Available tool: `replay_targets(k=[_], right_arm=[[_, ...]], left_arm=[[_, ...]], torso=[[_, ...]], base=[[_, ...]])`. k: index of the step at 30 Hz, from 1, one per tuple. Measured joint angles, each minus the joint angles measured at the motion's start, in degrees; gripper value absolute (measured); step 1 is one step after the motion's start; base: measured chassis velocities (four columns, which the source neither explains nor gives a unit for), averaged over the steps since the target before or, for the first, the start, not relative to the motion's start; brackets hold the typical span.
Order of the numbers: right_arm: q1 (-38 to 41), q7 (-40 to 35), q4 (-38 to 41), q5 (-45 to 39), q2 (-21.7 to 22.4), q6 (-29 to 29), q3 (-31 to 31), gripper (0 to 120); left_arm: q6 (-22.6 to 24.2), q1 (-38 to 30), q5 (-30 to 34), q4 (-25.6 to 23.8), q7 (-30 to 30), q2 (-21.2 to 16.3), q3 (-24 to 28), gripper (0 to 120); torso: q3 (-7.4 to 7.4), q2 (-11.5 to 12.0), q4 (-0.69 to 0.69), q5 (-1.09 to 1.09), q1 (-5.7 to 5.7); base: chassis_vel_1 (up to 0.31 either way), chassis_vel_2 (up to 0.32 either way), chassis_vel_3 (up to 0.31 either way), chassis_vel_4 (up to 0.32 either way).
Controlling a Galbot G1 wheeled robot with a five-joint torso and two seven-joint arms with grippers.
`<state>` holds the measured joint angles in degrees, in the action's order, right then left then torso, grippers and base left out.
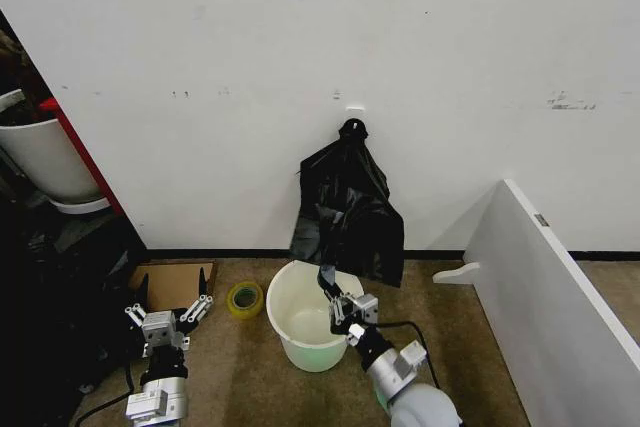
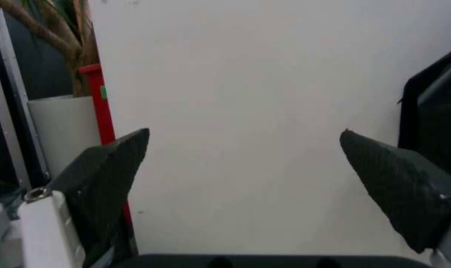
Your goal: Place the garbage bag over the trash bin.
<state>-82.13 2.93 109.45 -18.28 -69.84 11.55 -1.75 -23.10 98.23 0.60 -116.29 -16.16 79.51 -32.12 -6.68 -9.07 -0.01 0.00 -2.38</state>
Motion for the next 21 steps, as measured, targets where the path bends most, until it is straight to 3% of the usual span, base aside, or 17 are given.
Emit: replay_targets(k=[21], right_arm=[[-6.07, -0.1, 0.61, 8.77, 1.35, 6.21, 0.15, 0]], left_arm=[[0.01, -1.52, 0.29, 1.43, 0.0, -0.47, 1.61, 100]], torso=[[0.0, 0.01, 0.0, 0.0, 0.0]], base=[[0.0, 0.0, 0.0, 0.0]])
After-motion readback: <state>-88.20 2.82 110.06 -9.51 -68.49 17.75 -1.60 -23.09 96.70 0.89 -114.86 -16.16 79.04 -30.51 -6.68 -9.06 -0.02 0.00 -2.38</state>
